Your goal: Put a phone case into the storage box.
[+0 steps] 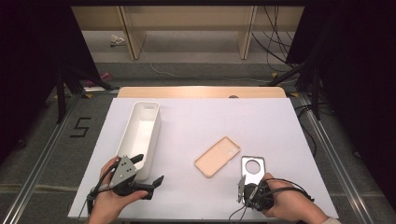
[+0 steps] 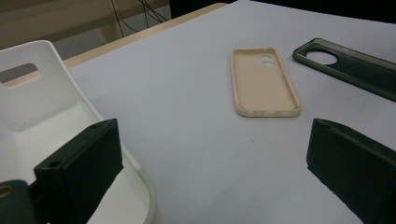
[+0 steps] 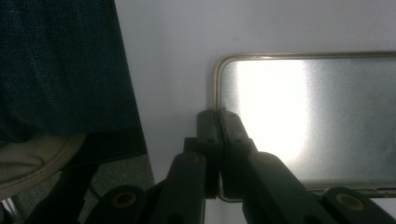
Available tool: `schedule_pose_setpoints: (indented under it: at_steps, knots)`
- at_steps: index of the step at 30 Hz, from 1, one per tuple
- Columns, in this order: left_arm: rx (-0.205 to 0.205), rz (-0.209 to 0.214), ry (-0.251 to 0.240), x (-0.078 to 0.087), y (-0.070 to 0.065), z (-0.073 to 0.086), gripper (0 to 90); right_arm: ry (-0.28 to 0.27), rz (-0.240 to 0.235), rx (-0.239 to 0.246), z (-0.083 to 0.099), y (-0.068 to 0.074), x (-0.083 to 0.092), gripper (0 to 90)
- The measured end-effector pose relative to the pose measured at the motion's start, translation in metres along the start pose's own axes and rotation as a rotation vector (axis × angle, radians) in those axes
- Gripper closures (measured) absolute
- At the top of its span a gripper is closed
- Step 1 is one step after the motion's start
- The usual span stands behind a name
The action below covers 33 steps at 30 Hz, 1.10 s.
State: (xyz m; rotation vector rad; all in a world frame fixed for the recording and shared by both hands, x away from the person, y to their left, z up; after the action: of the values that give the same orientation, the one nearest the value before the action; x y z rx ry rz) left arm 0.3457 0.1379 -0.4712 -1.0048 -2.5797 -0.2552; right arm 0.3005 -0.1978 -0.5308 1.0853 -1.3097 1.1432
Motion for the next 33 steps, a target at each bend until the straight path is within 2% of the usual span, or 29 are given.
schedule_pose_setpoints:
  at_steps: [7,11,16,22,23,28,29,33]
  knots:
    - [-0.001,0.001,0.0,0.0,0.0,0.0,3.1,-0.006,0.001,0.005,0.0,0.0,0.0,88.8]
    - [-0.002,0.001,-0.001,0.0,0.0,0.0,3.2,-0.017,-0.016,0.001,0.002,0.001,0.001,89.0]
    - [0.003,0.005,-0.006,0.001,0.0,-0.001,3.2,-0.066,0.001,-0.018,0.003,-0.003,0.009,89.0]
    - [0.002,0.003,-0.004,0.001,0.0,-0.001,3.4,-0.098,0.02,-0.034,0.004,-0.008,0.015,89.0]
    - [0.004,0.005,-0.005,0.001,0.0,-0.001,3.3,-0.121,0.023,-0.041,0.004,-0.009,0.018,88.9]
    - [0.006,0.007,-0.005,0.001,0.0,-0.001,3.6,-0.141,0.048,-0.053,0.003,-0.013,0.022,88.9]
    - [0.008,0.007,-0.006,0.001,0.0,-0.001,3.7,-0.167,0.061,-0.066,0.002,-0.015,0.024,88.8]
    - [0.009,0.006,-0.006,0.0,0.0,-0.001,3.9,-0.211,0.067,-0.072,-0.001,-0.017,0.03,88.8]
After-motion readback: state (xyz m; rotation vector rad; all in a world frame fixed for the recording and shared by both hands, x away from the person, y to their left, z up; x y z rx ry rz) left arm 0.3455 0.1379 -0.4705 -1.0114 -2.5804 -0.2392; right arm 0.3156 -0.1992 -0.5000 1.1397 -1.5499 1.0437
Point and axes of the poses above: each handheld gripper's, and its own axes: x roughly backward along the jaws, z roughly out of its underside, y roughly to its left, the point moved 8 cm from there along -x, roughly forward along the jaws, and after that the axes turned 1 degree about -y, right-handed, at the moved point
